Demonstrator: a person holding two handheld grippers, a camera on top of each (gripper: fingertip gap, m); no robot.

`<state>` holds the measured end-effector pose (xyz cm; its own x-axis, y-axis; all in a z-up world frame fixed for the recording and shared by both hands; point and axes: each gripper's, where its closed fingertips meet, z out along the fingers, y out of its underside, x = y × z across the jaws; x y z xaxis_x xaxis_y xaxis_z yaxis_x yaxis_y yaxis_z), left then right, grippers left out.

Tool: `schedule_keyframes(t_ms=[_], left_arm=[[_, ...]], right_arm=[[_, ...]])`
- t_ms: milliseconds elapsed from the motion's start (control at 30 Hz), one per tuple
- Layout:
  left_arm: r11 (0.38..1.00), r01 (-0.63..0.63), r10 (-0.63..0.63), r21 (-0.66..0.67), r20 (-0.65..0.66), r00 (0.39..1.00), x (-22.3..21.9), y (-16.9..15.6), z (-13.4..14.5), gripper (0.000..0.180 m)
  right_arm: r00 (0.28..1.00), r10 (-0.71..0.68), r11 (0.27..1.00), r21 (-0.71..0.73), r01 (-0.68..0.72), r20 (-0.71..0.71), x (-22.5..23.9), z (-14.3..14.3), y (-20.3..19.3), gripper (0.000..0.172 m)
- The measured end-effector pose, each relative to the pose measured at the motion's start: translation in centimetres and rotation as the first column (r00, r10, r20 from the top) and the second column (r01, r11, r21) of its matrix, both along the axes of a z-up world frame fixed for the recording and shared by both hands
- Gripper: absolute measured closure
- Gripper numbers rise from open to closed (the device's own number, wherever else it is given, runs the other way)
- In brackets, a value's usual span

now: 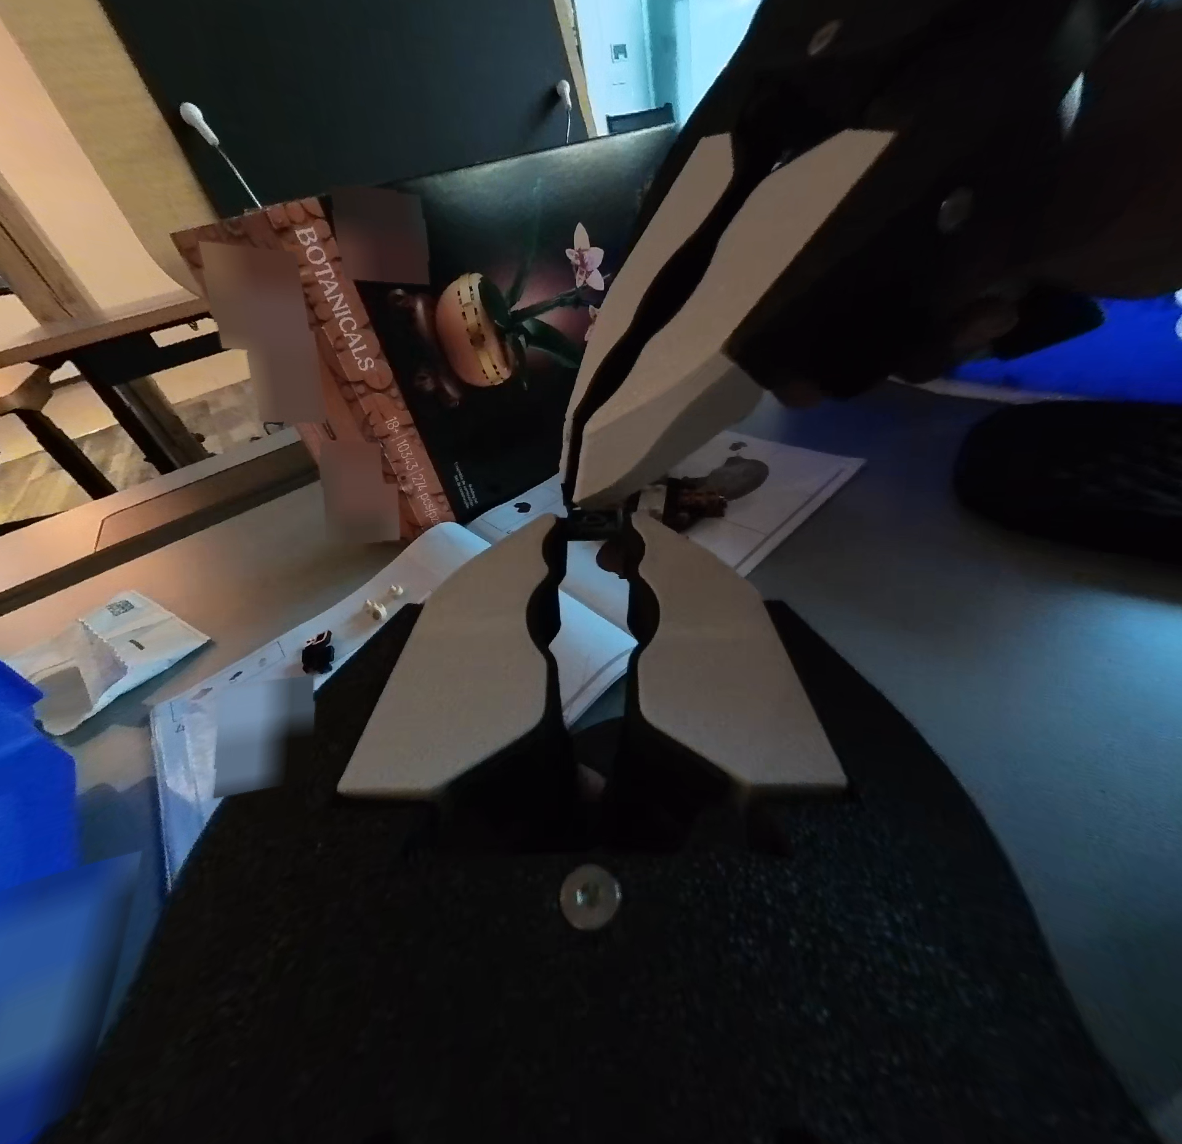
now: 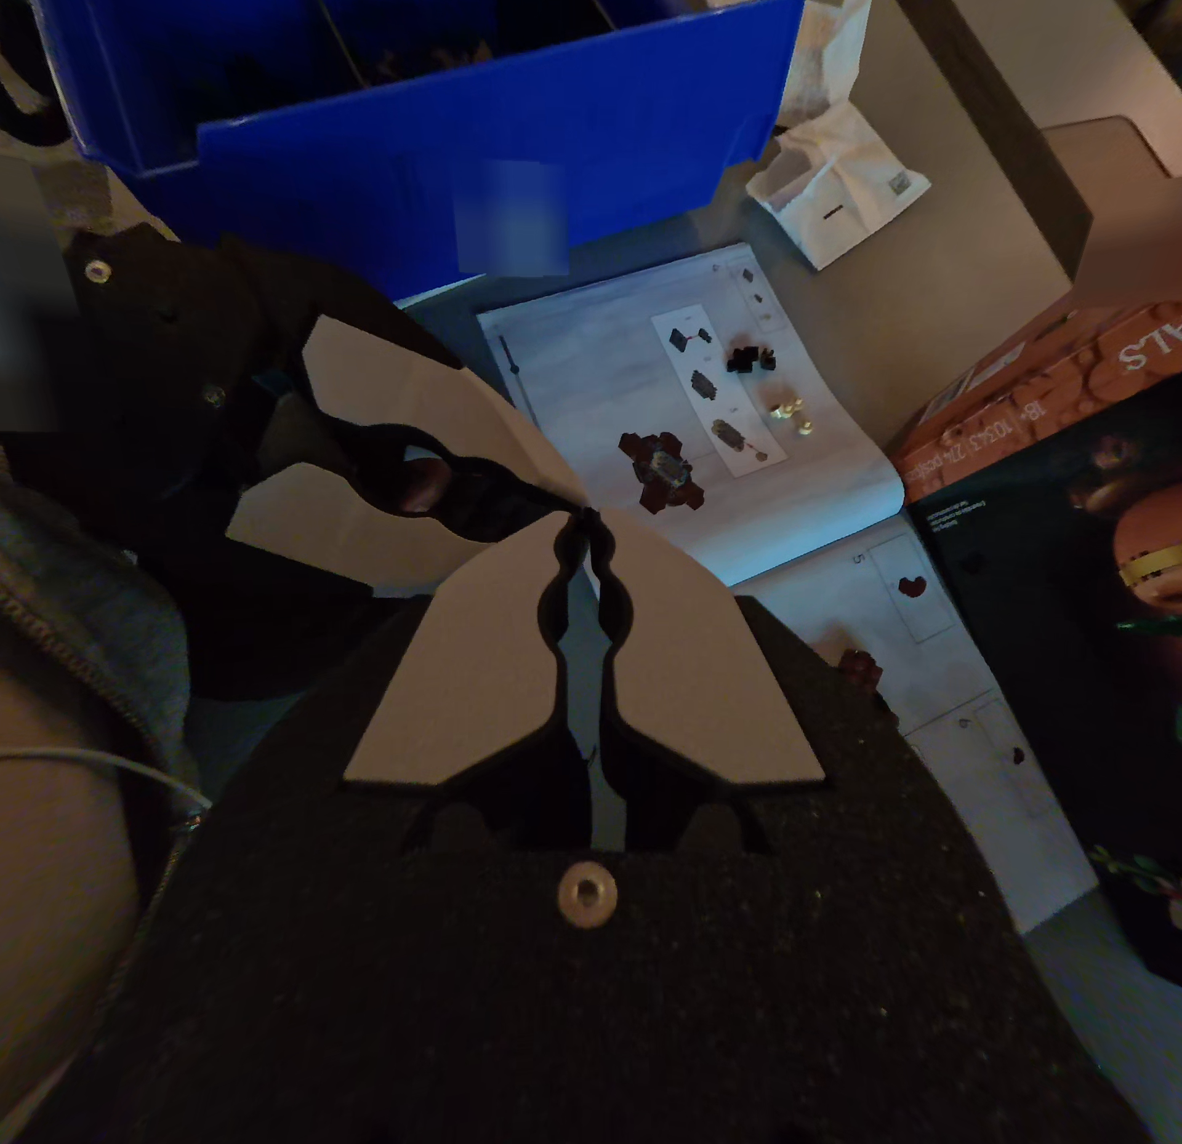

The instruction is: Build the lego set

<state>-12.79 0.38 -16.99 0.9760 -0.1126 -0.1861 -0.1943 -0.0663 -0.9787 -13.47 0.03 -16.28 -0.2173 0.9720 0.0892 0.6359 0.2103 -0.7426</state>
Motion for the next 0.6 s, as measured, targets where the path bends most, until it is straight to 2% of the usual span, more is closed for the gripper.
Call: schedule_keyframes(t_ms=[300, 600], left_arm=[[1.0, -0.007, 0.007, 0.003, -0.003, 1.0, -0.1, 0.0, 0.0, 0.165], [0.999, -0.01, 0.01, 0.033, -0.007, 1.0, -0.1, -0.2, 0.4, 0.165]], right_arm=[[0.999, 0.014, 1.0, 0.001, -0.014, 0.028, 0.1, -0.1, -0.6, 0.171], [0.999, 0.023, 0.995, -0.094, -0.019, 0.049, 0.3, 0.2, -1.1, 0.17]])
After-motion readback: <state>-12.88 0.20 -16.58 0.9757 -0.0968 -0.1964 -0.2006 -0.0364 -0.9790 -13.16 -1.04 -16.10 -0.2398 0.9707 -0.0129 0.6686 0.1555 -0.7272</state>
